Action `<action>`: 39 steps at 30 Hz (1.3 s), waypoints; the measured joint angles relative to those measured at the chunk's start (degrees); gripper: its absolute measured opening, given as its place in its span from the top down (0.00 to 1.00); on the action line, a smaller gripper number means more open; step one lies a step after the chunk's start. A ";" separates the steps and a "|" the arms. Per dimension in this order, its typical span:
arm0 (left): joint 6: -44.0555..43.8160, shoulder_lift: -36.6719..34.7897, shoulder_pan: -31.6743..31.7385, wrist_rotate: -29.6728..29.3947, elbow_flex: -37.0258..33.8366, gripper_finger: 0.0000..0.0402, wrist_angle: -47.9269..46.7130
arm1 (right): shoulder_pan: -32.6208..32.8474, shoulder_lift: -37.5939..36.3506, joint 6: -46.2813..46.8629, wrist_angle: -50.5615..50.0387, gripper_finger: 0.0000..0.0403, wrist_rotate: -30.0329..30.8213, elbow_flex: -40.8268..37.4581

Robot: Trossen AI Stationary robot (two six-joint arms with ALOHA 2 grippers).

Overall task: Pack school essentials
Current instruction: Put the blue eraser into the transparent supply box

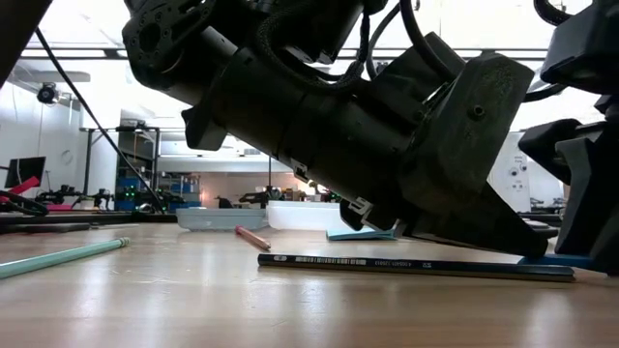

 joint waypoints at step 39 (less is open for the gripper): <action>14.60 -6.40 -1.49 -1.30 -0.24 0.65 -7.03 | -2.79 -7.99 18.08 1.92 0.98 2.85 -0.31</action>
